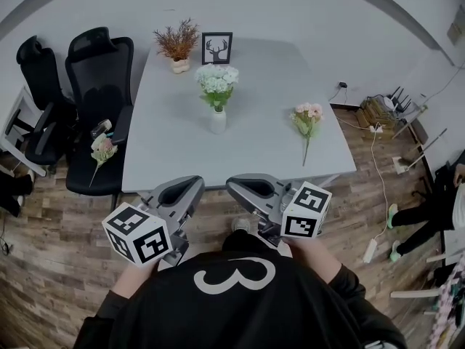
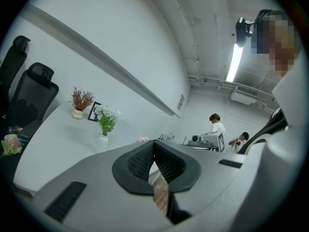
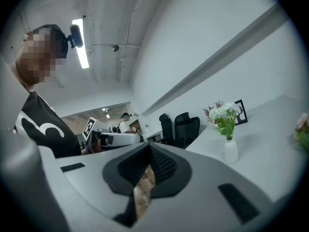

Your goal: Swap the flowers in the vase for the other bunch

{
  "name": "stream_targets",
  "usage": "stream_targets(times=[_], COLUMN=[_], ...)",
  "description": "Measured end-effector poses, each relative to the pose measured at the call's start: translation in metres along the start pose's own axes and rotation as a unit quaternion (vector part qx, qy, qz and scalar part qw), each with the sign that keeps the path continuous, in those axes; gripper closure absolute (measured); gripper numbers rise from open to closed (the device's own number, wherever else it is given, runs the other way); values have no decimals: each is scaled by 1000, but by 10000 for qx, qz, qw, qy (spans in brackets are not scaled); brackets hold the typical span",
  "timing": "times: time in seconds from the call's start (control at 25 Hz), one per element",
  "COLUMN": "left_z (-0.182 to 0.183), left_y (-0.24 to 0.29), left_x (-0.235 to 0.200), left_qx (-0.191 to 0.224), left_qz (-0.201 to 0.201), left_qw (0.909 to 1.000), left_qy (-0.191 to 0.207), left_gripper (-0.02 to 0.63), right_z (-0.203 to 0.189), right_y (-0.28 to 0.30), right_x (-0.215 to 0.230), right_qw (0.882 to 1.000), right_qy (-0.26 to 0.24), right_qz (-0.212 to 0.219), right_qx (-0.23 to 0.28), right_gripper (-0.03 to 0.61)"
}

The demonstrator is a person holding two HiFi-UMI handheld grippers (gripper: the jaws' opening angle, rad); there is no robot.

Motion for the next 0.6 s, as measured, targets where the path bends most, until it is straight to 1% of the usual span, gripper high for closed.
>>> stream_targets(times=[0.12,0.6], left_z=[-12,-7], left_y=[-7,4], left_x=[8,8], left_qx=[37,10], left_qz=[-45,-104], left_qw=[9999,9999], left_qy=[83,86], left_gripper=[601,601], right_z=[-6,-2], right_y=[-10,-16], right_x=[-12,-2], right_qw=[9999,9998], right_qy=[-93,-114], right_qz=[-61,-186], right_qx=[53,43], right_gripper=[571,571])
Point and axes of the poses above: the fingertips, and each gripper's own axes: y forward along the fingers, x to its right, z out of its top, the point moved 8 cm from there along -y, backward along the fingers, and after that the axes turned 10 degrees about -y, right-handed, at the moved point
